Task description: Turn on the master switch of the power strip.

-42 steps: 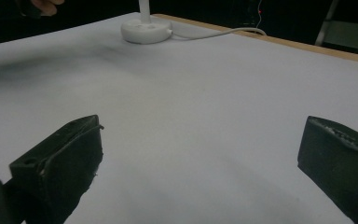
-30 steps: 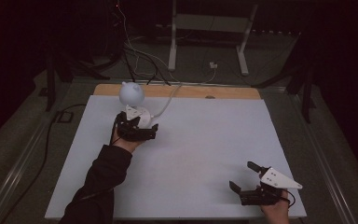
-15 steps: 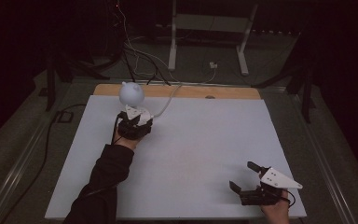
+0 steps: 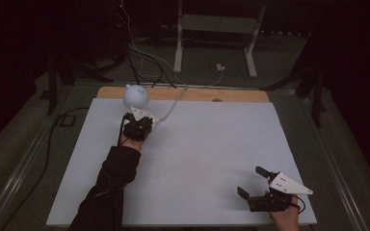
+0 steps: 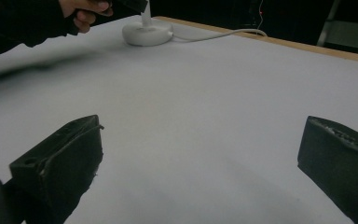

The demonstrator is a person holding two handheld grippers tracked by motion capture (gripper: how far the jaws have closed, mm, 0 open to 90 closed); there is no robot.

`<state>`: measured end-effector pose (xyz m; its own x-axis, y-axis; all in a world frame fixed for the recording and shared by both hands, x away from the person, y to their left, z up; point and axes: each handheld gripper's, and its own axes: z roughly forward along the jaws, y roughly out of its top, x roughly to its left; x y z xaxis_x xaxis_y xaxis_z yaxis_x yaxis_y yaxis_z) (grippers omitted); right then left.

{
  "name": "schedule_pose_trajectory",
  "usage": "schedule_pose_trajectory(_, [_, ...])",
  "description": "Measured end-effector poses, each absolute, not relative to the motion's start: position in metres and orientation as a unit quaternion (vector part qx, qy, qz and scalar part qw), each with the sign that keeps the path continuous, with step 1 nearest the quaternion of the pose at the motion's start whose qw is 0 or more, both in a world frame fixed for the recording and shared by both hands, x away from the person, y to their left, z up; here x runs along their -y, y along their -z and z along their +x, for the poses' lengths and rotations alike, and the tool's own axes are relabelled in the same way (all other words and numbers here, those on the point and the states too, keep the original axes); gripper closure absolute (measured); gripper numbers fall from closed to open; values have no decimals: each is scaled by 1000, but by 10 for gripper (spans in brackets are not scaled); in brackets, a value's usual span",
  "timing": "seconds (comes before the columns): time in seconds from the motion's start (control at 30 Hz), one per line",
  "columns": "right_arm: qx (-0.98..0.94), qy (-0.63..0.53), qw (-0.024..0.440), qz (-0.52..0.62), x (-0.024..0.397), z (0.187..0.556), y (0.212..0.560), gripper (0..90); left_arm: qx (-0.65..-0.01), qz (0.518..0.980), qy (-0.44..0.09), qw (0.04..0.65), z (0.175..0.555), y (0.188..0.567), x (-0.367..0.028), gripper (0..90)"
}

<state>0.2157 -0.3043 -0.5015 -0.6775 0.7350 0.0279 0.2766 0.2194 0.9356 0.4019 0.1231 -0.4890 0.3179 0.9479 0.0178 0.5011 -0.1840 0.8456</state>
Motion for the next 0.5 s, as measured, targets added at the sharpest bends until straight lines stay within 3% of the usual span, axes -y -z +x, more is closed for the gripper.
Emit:
schedule_pose_trajectory(0.1, [-749, -528, 217, 337, 304, 216, 501, 0, -511, 712, -289, 385, 405, 493, -122, 898])
schedule_pose_trajectory(0.5, [-750, -527, 215, 338, 304, 216, 501, 0, -515, 722, -296, 356, 417, 508, -117, 900])
